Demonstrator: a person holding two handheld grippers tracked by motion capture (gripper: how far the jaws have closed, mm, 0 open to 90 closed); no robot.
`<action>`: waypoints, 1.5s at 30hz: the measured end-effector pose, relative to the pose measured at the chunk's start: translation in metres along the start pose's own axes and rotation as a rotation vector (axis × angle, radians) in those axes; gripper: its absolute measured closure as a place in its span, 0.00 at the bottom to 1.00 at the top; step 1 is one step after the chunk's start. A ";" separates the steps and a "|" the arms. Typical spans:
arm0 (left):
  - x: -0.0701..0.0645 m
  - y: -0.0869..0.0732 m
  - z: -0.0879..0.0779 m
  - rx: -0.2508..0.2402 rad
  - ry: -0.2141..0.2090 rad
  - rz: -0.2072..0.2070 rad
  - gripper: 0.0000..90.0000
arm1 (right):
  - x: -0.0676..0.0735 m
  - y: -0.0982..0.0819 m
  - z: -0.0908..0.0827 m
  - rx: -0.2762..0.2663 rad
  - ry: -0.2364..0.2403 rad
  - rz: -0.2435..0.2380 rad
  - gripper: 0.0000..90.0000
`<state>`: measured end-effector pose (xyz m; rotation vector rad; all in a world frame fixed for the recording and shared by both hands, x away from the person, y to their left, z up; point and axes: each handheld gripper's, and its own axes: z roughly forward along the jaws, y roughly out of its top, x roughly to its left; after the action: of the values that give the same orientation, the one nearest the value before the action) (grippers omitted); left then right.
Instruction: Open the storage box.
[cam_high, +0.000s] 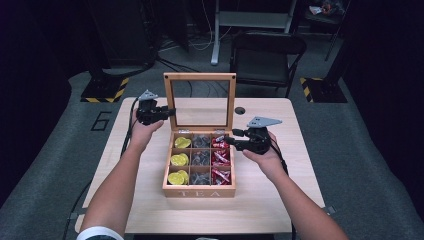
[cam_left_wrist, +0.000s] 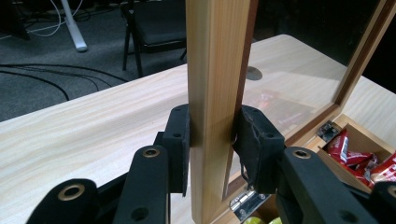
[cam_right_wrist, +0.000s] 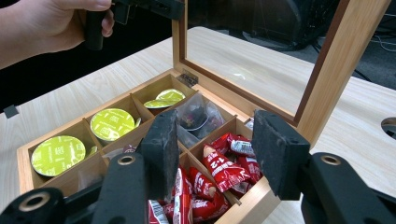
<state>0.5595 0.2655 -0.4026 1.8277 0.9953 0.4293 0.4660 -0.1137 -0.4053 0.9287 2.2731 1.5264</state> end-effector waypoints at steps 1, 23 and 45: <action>0.001 0.000 0.001 -0.002 -0.002 -0.006 0.73 | 0.000 0.000 0.000 -0.001 0.001 0.000 0.56; 0.005 -0.001 0.005 -0.002 -0.020 -0.068 0.73 | 0.008 -0.007 0.000 0.021 0.023 -0.019 0.55; -0.001 -0.001 -0.009 0.034 -0.024 -0.074 0.49 | 0.032 -0.014 0.001 0.060 0.066 -0.068 0.47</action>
<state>0.5522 0.2699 -0.3994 1.8154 1.0560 0.3465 0.4372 -0.0962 -0.4141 0.8186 2.3833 1.4888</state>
